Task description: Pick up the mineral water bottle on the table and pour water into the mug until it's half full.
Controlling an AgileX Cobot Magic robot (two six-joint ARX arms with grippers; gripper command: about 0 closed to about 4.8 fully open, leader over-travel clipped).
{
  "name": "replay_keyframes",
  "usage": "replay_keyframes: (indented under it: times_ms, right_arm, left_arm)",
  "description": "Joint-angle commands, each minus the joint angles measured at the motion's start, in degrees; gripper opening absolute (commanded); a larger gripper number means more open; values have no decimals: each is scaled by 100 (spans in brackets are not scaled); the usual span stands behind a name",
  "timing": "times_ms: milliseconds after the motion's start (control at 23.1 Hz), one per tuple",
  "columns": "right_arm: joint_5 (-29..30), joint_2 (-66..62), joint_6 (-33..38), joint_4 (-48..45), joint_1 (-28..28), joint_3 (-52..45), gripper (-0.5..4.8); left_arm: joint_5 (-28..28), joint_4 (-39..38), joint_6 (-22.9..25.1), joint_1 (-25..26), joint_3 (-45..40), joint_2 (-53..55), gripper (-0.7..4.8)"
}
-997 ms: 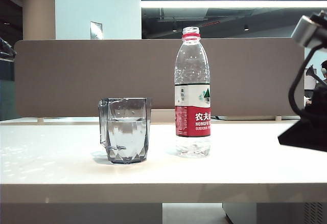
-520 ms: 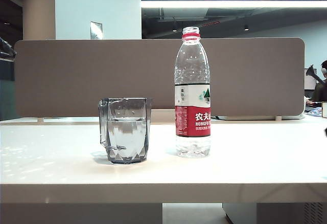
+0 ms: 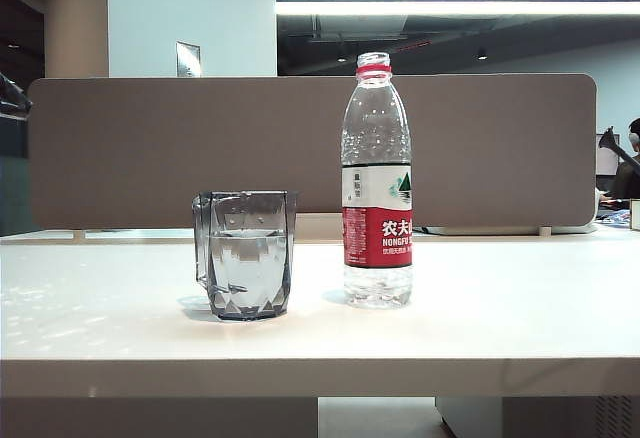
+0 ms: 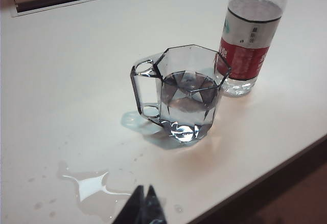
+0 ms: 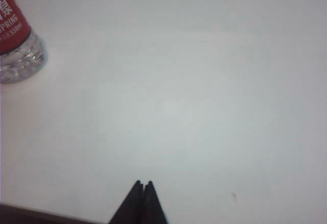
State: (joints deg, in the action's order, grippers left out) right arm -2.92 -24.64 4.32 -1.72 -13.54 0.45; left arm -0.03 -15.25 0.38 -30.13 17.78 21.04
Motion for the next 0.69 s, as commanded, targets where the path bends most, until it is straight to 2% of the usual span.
replay_keyframes:
  times_ms: [43,347,694]
  right_arm:
    - [28,437,22,402,205,-44,-5]
    - [33,1473,44,1200,463,-42,-5]
    - [-11,1834,-155,1207,476,-42,-5]
  left_arm:
    - [22,74,2,4,7,-2,-5]
    - [22,74,2,4,7,-2,-5]
    - [22,74,2,4,9,-2,-5]
